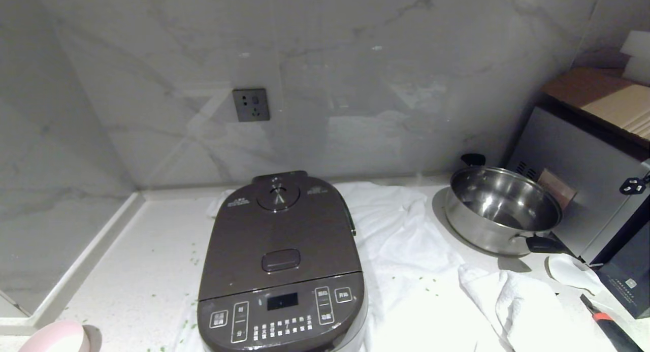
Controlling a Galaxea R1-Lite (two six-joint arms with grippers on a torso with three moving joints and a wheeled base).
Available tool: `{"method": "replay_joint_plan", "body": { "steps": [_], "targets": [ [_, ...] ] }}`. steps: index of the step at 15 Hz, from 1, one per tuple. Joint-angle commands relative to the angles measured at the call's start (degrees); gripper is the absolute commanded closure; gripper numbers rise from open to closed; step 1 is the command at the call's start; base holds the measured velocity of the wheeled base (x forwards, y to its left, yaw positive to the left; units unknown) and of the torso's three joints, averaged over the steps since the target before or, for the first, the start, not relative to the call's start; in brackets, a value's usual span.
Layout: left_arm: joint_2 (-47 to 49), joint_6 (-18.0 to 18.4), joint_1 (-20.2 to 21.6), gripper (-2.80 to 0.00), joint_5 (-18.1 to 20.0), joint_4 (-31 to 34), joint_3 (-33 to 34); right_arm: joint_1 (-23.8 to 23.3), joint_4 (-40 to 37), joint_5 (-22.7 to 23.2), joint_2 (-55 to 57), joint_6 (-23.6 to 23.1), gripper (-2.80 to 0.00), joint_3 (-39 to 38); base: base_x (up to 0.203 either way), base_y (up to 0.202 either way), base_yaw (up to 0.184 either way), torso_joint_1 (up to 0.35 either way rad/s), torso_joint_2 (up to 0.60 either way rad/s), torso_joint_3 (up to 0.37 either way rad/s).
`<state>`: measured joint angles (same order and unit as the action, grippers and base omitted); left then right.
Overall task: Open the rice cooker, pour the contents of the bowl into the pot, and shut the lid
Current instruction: Open the rice cooker
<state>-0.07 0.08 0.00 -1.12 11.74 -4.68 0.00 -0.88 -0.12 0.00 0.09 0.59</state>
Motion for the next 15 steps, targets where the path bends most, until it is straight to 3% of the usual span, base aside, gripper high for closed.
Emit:
{"method": "replay_joint_plan", "body": {
  "steps": [1, 5, 10, 12, 15],
  "targets": [
    [-0.1, 0.0, 0.0, 0.0, -0.02, 0.04, 0.02, 0.03, -0.94, 0.4, 2.11, 0.92, 0.0, 5.25, 0.0, 0.0, 0.0, 0.0, 0.0, 0.0],
    [-0.1, 0.09, 0.0, 0.0, -0.02, 0.04, 0.02, 1.94, -2.14, 3.33, 22.5, 6.17, 0.0, 23.16, 0.0, 0.0, 0.0, 0.0, 0.0, 0.0],
    [-0.1, 0.09, 0.0, 0.0, -0.02, 0.13, -0.06, 5.29, -2.45, 10.9, 51.26, 11.29, 0.0, 46.2, 0.0, 0.0, 0.0, 0.0, 0.0, 0.0],
    [-0.1, 0.09, 0.0, 0.0, -0.03, 0.1, -0.06, 10.24, -2.75, 12.25, 60.56, 13.48, 0.0, 53.44, 0.0, 0.0, 0.0, 0.0, 0.0, 0.0],
    [-0.1, 0.09, 0.0, 0.0, -0.11, 0.08, -0.06, 21.59, -3.0, 13.06, 72.05, 17.38, 0.0, 62.15, 0.0, 0.0, 0.0, 0.0, 0.0, 0.0]
  ]
}}
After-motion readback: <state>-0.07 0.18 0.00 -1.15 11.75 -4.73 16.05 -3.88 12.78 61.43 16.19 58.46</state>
